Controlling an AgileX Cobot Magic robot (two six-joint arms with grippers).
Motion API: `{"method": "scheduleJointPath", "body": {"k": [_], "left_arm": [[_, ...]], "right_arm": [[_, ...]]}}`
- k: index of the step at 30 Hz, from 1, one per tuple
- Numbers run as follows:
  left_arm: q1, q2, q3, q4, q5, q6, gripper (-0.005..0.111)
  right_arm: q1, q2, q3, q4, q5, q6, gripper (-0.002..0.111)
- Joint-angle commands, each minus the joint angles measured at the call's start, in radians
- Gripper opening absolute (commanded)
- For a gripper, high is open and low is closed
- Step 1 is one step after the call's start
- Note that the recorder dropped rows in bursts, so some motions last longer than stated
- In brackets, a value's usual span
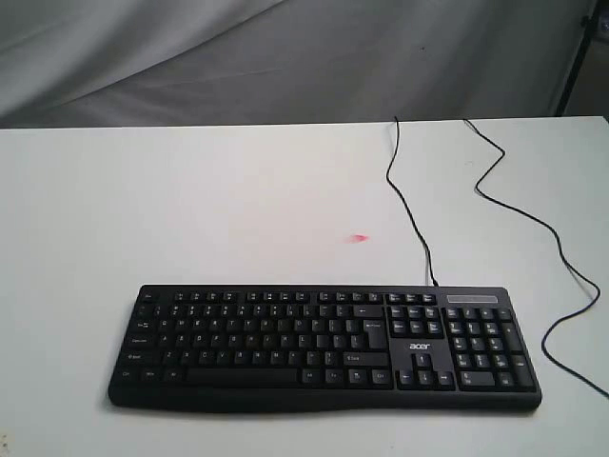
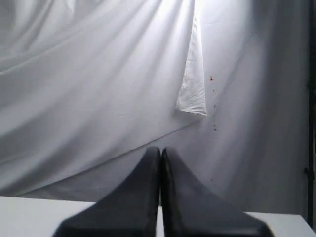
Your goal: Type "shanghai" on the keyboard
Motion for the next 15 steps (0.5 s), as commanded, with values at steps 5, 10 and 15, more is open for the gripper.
{"method": "scheduleJointPath", "body": {"k": [5, 10, 15], "left_arm": [[-0.004, 0.003, 0.005, -0.001, -0.003, -0.003, 0.001], [-0.004, 0.003, 0.005, -0.001, -0.003, -0.003, 0.001], [-0.004, 0.003, 0.005, -0.001, -0.003, -0.003, 0.001]], "right_arm": [[-0.009, -0.006, 0.004, -0.011, -0.361, -0.012, 0.0], [-0.009, -0.006, 0.004, -0.004, -0.438, 0.022, 0.0], [-0.009, -0.006, 0.004, -0.004, -0.541, 0.365, 0.0]]}}
